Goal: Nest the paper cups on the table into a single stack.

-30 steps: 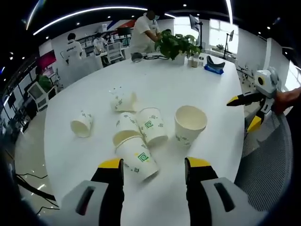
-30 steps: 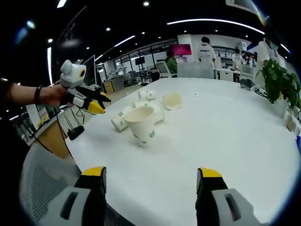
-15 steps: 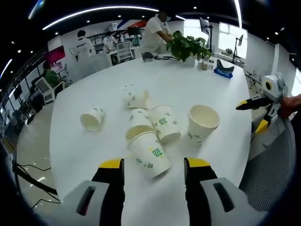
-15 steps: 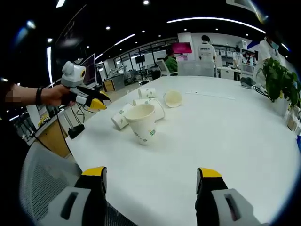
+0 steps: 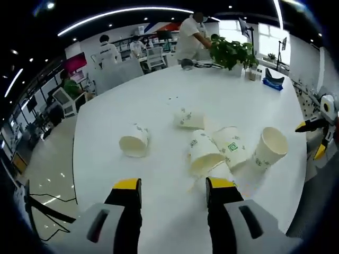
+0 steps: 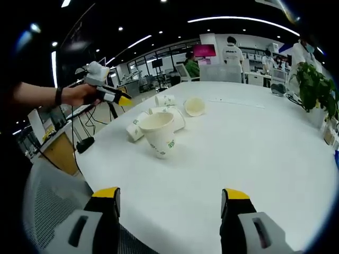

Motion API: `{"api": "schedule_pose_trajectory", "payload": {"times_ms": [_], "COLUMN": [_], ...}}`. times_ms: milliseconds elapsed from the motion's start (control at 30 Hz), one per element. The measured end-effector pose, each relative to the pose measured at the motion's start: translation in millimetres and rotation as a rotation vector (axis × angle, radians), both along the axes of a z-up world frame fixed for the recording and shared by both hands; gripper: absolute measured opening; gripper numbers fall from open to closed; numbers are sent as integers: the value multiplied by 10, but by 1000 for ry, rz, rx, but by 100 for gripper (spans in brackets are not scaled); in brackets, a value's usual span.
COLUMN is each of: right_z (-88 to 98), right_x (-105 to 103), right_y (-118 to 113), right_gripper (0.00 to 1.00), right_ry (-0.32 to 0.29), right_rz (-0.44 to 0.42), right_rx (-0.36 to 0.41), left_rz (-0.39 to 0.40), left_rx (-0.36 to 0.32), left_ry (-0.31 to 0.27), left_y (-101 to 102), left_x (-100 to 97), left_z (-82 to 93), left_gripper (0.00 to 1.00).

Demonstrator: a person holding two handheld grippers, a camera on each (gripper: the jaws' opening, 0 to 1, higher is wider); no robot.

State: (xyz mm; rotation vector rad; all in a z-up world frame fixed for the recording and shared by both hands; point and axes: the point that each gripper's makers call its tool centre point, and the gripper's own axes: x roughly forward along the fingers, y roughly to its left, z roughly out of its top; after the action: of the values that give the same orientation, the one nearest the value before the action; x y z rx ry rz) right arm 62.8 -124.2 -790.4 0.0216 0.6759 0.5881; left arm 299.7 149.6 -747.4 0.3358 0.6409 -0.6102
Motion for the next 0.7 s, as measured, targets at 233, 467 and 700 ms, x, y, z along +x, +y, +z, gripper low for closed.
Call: {"api": "schedule_pose_trajectory", "payload": {"times_ms": [233, 467, 700], "right_z": [-47, -116, -177], "right_x": [-12, -14, 1], "right_y": [-9, -52, -113], "right_gripper": [79, 79, 79], "right_ry": [22, 48, 61], "right_rz": [-1, -16, -38], "right_rx": [-6, -14, -17], "left_rz": [-39, -172, -255], "left_rx": [110, 321, 442], "left_ry": [-48, -120, -157], "left_y": [121, 183, 181], "left_x": [498, 990, 1304], "left_z": [-38, -182, -351], "left_gripper": [47, 46, 43]}}
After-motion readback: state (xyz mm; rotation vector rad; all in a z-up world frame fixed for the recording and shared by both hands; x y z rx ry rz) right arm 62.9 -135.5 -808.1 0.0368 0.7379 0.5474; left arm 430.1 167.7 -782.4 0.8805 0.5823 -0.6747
